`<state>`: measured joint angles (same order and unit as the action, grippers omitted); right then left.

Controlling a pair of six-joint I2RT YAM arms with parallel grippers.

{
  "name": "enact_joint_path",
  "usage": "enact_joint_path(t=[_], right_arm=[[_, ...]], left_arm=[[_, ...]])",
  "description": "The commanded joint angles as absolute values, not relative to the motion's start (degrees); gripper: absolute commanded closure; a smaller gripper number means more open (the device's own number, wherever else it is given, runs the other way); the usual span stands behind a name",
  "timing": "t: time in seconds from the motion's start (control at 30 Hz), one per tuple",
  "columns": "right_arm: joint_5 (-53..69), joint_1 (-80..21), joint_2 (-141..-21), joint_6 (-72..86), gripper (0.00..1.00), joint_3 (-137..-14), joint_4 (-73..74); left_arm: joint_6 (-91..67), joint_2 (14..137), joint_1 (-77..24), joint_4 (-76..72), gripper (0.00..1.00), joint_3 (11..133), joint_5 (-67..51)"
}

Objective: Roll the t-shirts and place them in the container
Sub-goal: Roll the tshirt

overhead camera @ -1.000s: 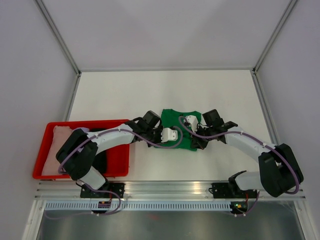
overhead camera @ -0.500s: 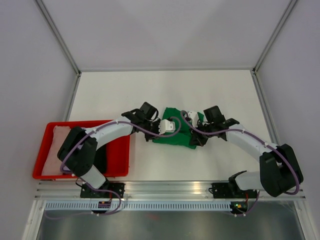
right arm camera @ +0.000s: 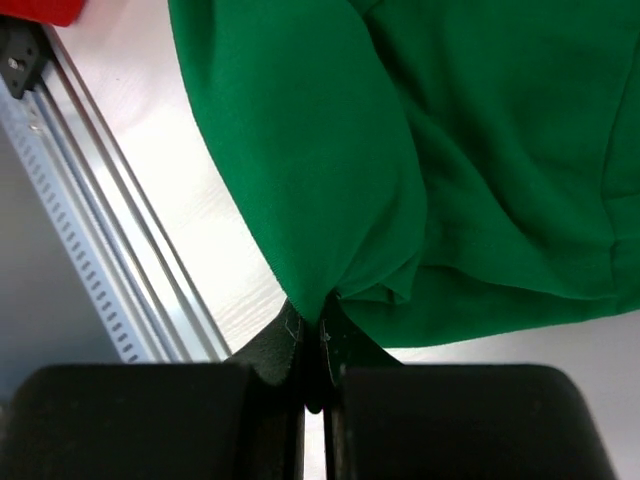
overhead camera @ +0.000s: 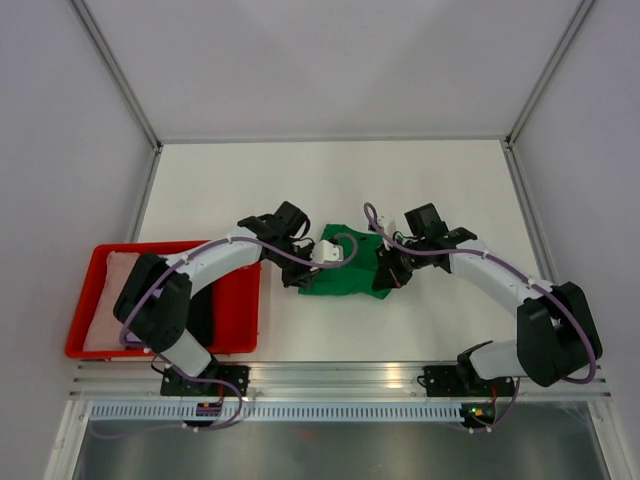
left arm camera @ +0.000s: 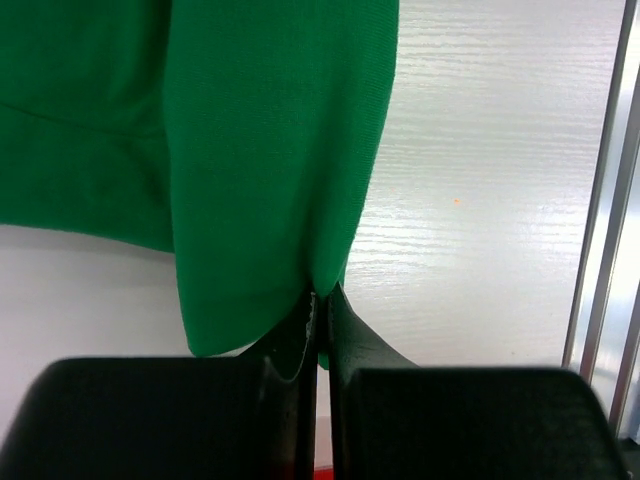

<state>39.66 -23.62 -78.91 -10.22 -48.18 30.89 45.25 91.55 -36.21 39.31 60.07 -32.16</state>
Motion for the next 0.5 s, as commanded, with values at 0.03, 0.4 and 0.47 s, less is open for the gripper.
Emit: enact_joint_path(t=[0.03, 0.4, 0.47], right_arm=[[44.73, -23.29, -75.25, -1.78, 1.0, -47.56, 29.29], [43.24, -23.38, -72.6, 7.64, 0.98, -39.56, 32.0], [41.23, -23.38, -72.16, 9.66, 0.96, -37.62, 31.29]], left_arm=[[50.17, 91.58, -35.6, 44.73, 0.98, 62.84, -35.15], [54.14, 93.34, -35.51, 50.27, 0.98, 65.3, -38.05], [54.4, 94.74, -35.51, 51.15, 0.98, 66.61, -38.93]])
